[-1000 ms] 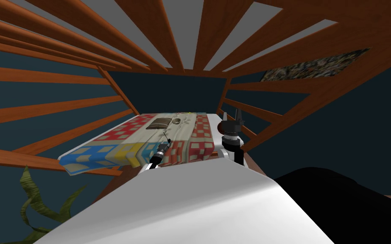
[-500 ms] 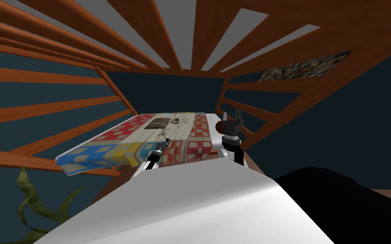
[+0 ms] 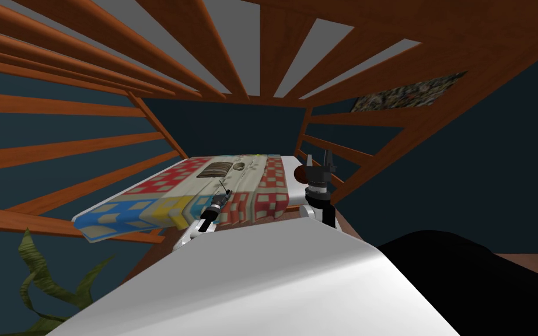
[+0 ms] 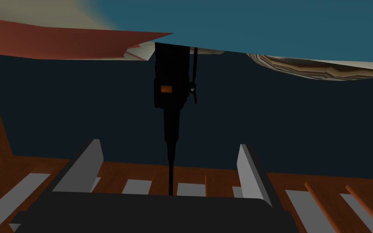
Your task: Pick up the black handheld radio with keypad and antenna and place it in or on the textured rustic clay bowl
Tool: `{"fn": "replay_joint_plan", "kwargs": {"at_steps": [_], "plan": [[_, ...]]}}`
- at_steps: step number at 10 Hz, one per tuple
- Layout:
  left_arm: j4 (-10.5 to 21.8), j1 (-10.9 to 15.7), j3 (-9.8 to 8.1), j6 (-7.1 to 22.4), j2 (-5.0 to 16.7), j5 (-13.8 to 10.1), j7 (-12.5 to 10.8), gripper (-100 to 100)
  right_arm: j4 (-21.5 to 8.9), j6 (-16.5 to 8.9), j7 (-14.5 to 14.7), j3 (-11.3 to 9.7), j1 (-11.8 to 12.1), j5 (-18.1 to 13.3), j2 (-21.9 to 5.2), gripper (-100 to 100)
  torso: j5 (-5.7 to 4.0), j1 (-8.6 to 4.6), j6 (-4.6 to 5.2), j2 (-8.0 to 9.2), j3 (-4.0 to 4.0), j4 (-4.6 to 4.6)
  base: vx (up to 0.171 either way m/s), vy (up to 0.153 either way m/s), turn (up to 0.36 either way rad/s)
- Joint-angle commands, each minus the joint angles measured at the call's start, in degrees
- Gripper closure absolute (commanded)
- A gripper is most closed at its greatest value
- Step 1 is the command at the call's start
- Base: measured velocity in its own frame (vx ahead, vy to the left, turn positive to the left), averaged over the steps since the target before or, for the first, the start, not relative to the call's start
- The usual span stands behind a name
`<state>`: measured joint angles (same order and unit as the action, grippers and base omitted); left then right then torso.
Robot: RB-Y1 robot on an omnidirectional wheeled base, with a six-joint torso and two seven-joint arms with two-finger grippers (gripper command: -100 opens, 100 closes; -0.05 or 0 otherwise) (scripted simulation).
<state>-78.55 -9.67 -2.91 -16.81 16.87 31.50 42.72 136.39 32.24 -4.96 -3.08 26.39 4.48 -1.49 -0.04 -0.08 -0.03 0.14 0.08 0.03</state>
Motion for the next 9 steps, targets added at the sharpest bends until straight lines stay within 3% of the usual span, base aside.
{"fn": "replay_joint_plan", "kwargs": {"at_steps": [1, 2, 3, 7, 9], "plan": [[0.00, 0.00, 0.00, 0.00, 0.00, 0.00, 0.00, 0, 0.00, 0.00, 0.00, 0.00, 0.00, 0.00, 0.00, 0, 0.00, 0.00, 0.00, 0.00, 0.00, 0.00, 0.000, 0.000, 0.000], [0.00, 0.00, 0.00, -0.02, -0.01, 0.00, 0.01, -100, 0.00, 0.00, 0.00, 0.00, 0.00, 0.00, 0.00, 0, 0.01, 0.06, 0.00, -0.05, -0.03, -0.01, 0.000, 0.000, 0.000], [0.00, 0.00, 0.00, -0.02, -0.01, 0.00, 0.01, 100, 0.00, 0.00, 0.00, 0.00, 0.00, 0.00, 0.00, 0, 0.02, 0.08, 0.00, -0.07, -0.04, -0.02, 0.000, 0.000, 0.000], [0.00, 0.00, 0.00, -0.02, -0.01, 0.00, 0.01, 100, 0.00, 0.00, 0.00, 0.00, 0.00, 0.00, 0.00, 0, 0.02, 0.09, 0.00, -0.08, -0.05, -0.02, 0.000, 0.000, 0.000], [0.32, -0.43, -0.40, -1.78, -1.16, 0.27, 1.15, -100, 0.00, 0.00, 0.00, 0.00, 0.00, 0.00, 0.00, 0, 0.02, 0.09, 0.00, -0.08, -0.05, -0.02, 0.011, 0.004, 0.032]]}}
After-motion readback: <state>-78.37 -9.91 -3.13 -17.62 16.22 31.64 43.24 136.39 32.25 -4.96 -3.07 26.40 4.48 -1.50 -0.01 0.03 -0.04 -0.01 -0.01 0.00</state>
